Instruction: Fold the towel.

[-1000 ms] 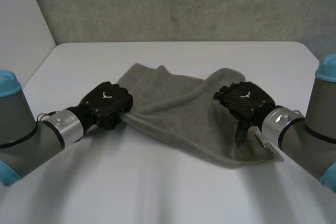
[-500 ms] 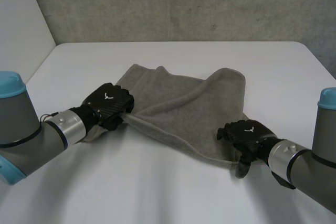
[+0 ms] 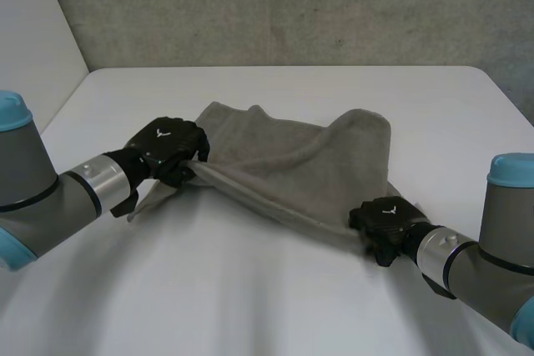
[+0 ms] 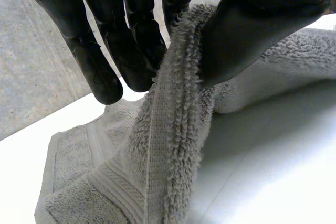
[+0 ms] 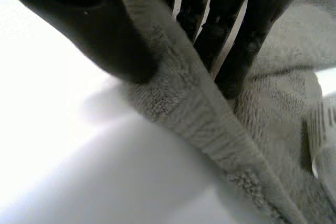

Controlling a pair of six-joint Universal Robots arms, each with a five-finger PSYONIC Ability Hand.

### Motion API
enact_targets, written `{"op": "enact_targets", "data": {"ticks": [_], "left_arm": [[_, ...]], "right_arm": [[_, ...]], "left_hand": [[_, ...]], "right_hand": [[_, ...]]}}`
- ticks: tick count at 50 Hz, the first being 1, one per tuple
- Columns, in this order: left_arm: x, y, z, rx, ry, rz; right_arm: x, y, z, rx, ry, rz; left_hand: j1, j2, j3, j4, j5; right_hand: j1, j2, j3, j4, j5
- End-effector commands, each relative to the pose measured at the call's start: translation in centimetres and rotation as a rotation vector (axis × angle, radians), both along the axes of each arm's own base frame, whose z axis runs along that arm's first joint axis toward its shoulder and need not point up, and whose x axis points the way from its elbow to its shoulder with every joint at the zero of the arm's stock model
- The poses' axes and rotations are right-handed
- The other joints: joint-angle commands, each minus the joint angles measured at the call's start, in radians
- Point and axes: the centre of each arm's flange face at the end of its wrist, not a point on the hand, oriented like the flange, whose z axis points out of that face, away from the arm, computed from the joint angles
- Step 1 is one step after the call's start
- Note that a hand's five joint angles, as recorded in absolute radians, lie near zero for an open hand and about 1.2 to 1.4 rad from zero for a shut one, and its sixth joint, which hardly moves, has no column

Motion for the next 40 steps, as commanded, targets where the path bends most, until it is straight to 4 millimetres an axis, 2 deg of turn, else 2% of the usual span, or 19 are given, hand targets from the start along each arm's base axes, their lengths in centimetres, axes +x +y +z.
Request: {"op": "enact_targets", "data": {"ticks": [1, 2, 3, 4, 5, 6, 7, 8, 9, 14, 23, 25, 31, 40], "left_arm": [[0.1, 0.1, -0.6, 0.009, -0.012, 0.0], [0.1, 0.1, -0.6, 0.009, -0.012, 0.0], [0.1, 0.2, -0.8, 0.016, -0.016, 0.002], [0.1, 0.2, -0.8, 0.016, -0.016, 0.002], [0.2, 0.4, -1.2, 0.027, -0.022, 0.004], [0.3, 0.7, -1.6, 0.04, -0.027, 0.005], [0.3, 0.7, -1.6, 0.04, -0.027, 0.005], [0.3, 1.0, -2.0, 0.051, -0.028, 0.004], [0.3, 1.2, -2.4, 0.055, -0.032, 0.001], [0.2, 1.2, -3.9, 0.066, -0.049, 0.001], [0.0, 1.4, -6.4, 0.125, -0.084, 0.033], [-0.4, 2.0, -7.0, 0.151, -0.096, 0.033], [-1.0, 3.6, -7.3, 0.163, -0.111, 0.009], [-0.1, 2.5, -7.1, 0.135, -0.153, 0.151]], "right_arm": [[0.0, 0.0, 2.0, -0.057, -0.029, -0.002], [0.0, 0.0, 2.0, -0.057, -0.029, -0.002], [-0.1, 0.0, 3.3, -0.093, -0.042, -0.01], [-0.1, 0.0, 3.3, -0.093, -0.042, -0.01], [-0.4, -0.1, 4.6, -0.134, -0.052, -0.022], [-0.9, -0.3, 5.6, -0.165, -0.062, -0.039], [-0.9, -0.3, 5.6, -0.165, -0.062, -0.039], [-1.3, -0.5, 6.5, -0.193, -0.069, -0.053], [-1.5, -0.5, 7.3, -0.218, -0.078, -0.055], [-1.8, -0.2, 8.4, -0.226, -0.093, -0.046], [-2.4, -0.1, 8.7, -0.184, -0.102, -0.04], [-2.6, -0.1, 9.0, -0.193, -0.104, -0.046], [-3.0, -0.4, 9.0, -0.195, -0.105, -0.058], [-4.0, -0.6, 10.1, -0.22, -0.111, -0.089]], "left_hand": [[0.102, 0.048, 0.053, 0.043, 0.054], [0.102, 0.048, 0.053, 0.043, 0.054], [0.102, 0.048, 0.053, 0.043, 0.054], [0.102, 0.048, 0.053, 0.043, 0.054], [0.082, 0.028, 0.033, 0.023, 0.034], [-0.273, -0.327, -0.321, -0.332, -0.321], [-0.277, -0.33, -0.325, -0.335, -0.324], [-0.617, -0.67, -0.665, -0.675, -0.664], [-0.728, -0.781, -0.776, -0.786, -0.775], [-0.726, -0.779, -0.774, -0.785, -0.774], [-0.72, -0.774, -0.768, -0.779, -0.768], [-0.72, -0.774, -0.768, -0.779, -0.768], [-0.714, -0.768, -0.763, -0.773, -0.762], [-0.702, -0.756, -0.751, -0.761, -0.75]], "right_hand": [[0.128, 0.178, 0.145, 0.142, 0.127], [0.128, 0.178, 0.145, 0.142, 0.127], [0.128, 0.178, 0.145, 0.142, 0.127], [0.128, 0.178, 0.145, 0.142, 0.127], [0.128, 0.178, 0.145, 0.142, 0.127], [0.128, 0.178, 0.145, 0.142, 0.127], [0.128, 0.178, 0.145, 0.142, 0.127], [0.128, 0.178, 0.145, 0.142, 0.127], [0.128, 0.178, 0.145, 0.142, 0.127], [0.128, 0.178, 0.145, 0.142, 0.127], [0.128, 0.178, 0.145, 0.142, 0.127], [0.128, 0.178, 0.145, 0.142, 0.127], [0.128, 0.178, 0.145, 0.142, 0.127], [0.128, 0.178, 0.145, 0.142, 0.127]]}}
